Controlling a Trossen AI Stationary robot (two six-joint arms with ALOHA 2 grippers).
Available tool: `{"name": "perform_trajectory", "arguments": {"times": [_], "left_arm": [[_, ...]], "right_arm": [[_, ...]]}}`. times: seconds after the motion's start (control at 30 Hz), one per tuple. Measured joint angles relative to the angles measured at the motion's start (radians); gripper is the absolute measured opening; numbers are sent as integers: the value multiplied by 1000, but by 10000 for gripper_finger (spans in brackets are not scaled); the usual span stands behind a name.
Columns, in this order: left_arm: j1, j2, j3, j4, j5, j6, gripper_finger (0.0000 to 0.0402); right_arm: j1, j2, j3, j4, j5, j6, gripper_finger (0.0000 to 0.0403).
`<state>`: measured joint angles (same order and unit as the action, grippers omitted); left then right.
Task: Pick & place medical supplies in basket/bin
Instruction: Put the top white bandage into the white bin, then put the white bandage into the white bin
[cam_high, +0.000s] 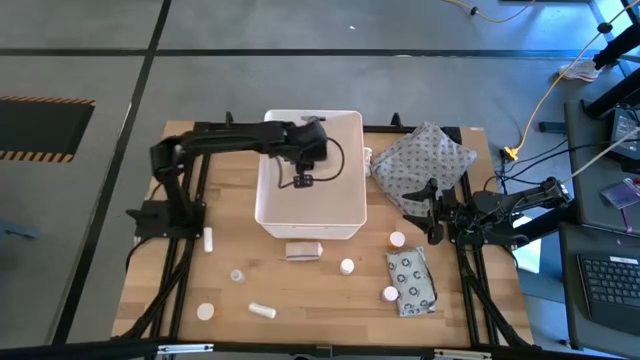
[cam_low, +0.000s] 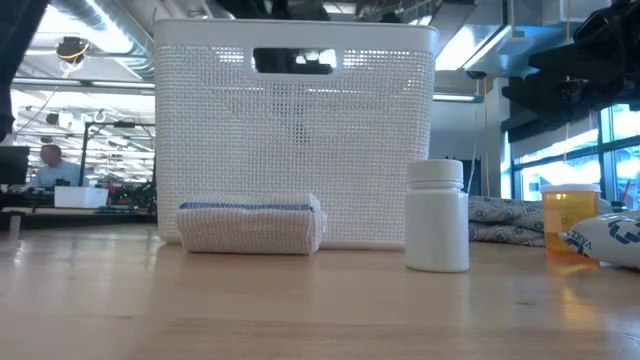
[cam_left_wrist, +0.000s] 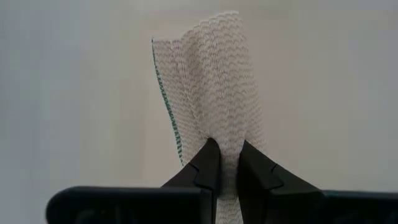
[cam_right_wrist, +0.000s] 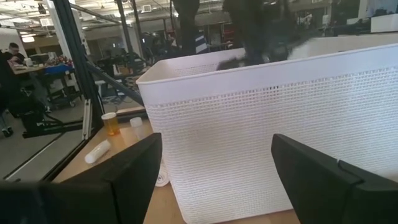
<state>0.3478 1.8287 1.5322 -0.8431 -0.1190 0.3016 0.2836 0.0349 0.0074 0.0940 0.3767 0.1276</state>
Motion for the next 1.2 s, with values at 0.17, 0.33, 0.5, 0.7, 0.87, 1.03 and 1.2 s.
{"name": "perform_trajectory", "arguments": {"times": [0.17, 0.33, 0.5, 0.7, 0.87, 1.03, 1.2], "left_arm": [[10, 93, 5, -44, 15, 23, 33], [16, 139, 5, -50, 14, 25, 41], [16, 150, 5, -49, 8, 26, 44], [16, 151, 5, -24, 7, 34, 45], [15, 151, 5, -20, -35, 35, 65], [16, 151, 5, 21, -120, 37, 107], [15, 127, 6, 34, -221, 42, 139]], "right_arm": [[0, 0, 0, -1, 0, -2, 304], [0, 0, 0, -2, 0, -2, 304], [0, 0, 0, -2, 0, -2, 304], [0, 0, 0, -2, 0, -2, 304], [0, 0, 0, -2, 0, -2, 304], [0, 0, 0, -2, 0, 0, 304], [0, 0, 0, -2, 0, 2, 304]]}}
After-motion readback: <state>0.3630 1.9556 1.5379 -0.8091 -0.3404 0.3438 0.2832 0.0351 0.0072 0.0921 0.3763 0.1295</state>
